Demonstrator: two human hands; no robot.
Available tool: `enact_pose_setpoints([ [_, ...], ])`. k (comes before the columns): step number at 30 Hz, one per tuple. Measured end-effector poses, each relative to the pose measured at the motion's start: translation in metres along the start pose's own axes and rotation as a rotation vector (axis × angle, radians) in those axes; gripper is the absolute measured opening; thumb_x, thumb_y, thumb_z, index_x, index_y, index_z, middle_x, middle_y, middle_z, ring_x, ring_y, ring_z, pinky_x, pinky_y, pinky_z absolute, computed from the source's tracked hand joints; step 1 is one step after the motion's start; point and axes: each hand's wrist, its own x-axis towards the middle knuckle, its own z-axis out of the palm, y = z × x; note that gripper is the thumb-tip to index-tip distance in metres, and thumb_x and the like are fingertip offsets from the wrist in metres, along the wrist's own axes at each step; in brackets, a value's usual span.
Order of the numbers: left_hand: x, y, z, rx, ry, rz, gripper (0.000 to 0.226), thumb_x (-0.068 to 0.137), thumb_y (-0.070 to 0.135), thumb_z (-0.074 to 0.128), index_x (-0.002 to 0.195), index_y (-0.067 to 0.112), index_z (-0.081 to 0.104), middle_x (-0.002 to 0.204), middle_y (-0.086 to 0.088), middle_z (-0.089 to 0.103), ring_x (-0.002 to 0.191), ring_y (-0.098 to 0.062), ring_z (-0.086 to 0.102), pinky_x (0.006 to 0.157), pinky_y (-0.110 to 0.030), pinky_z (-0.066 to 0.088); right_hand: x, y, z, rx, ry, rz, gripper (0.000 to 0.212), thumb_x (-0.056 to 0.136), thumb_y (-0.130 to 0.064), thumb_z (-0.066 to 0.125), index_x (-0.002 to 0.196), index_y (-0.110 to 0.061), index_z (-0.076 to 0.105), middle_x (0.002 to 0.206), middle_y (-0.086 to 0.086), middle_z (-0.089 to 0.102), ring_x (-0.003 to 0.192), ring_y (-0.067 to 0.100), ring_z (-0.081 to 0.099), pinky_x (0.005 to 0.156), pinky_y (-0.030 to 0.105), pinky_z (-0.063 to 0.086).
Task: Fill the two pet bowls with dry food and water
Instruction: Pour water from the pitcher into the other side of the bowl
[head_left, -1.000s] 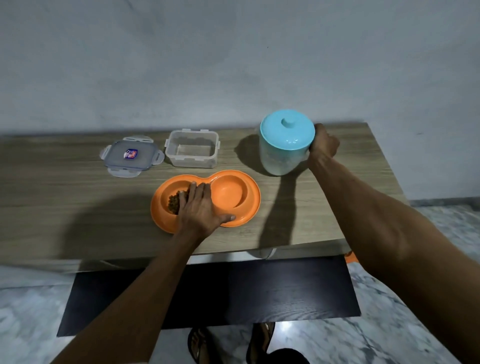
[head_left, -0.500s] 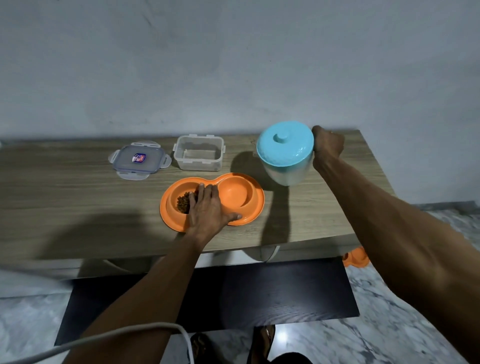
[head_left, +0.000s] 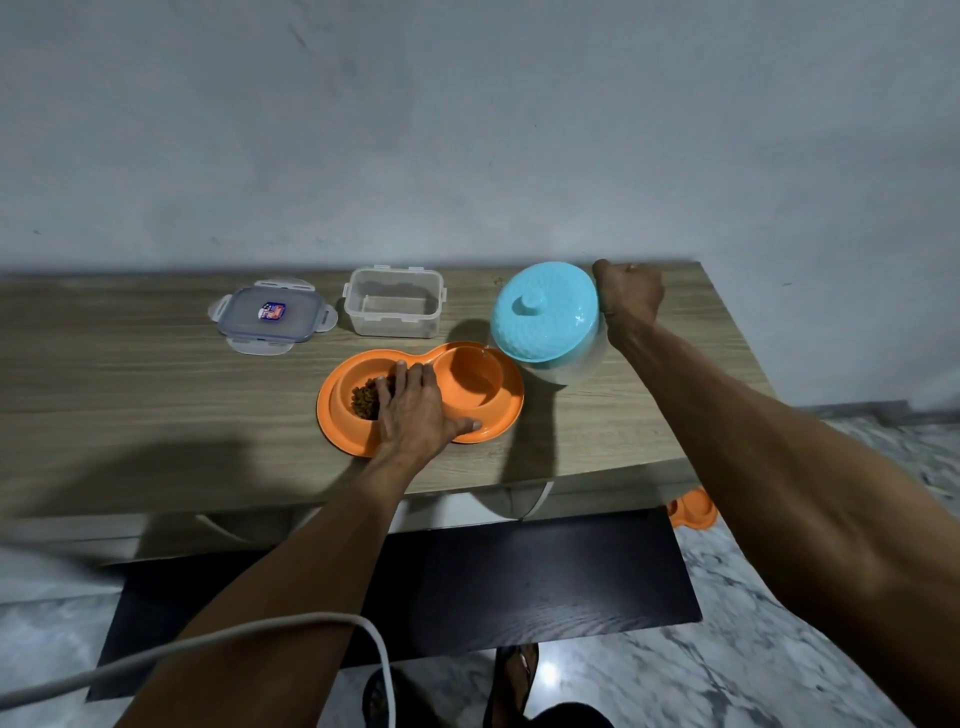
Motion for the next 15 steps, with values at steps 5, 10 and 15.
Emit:
enact_pose_setpoints([
  [5, 0.0002, 0.0008, 0.0001, -0.006, -0.002, -0.009, 0.113, 0.069, 0.072, 0.068, 0.150, 0.006, 0.026, 0.156, -0.013, 0.031, 0.150, -0.034, 0.014, 0.119, -0.056, 0.010, -0.0021, -0.0032, 0.0012, -0.091, -0.015, -0.076, 0.036, 0.078, -0.013, 0.061, 0.048, -0.013, 0.042, 0.047, -0.004, 0.041, 0.048, 0.011, 0.035, 0.062, 0.027, 0.037],
  [10, -0.0003, 0.0013, -0.0010, -0.011, -0.013, -0.010, 0.113, 0.069, 0.071, 0.068, 0.151, 0.005, 0.025, 0.157, -0.013, 0.030, 0.150, -0.034, 0.013, 0.120, -0.056, 0.009, -0.0004, -0.0025, 0.0017, -0.114, -0.028, -0.120, 0.041, 0.077, -0.011, 0.061, 0.042, -0.015, 0.039, 0.032, -0.010, 0.036, 0.045, 0.011, 0.034, 0.065, 0.028, 0.038],
  [15, -0.0011, 0.0021, -0.0021, -0.006, -0.018, -0.011, 0.113, 0.070, 0.071, 0.068, 0.151, 0.005, 0.024, 0.157, -0.014, 0.029, 0.150, -0.034, 0.012, 0.120, -0.056, 0.008, -0.0016, -0.0045, 0.0004, -0.112, -0.025, -0.125, 0.043, 0.077, -0.010, 0.061, 0.041, -0.015, 0.037, 0.033, -0.010, 0.032, 0.045, 0.011, 0.031, 0.063, 0.028, 0.037],
])
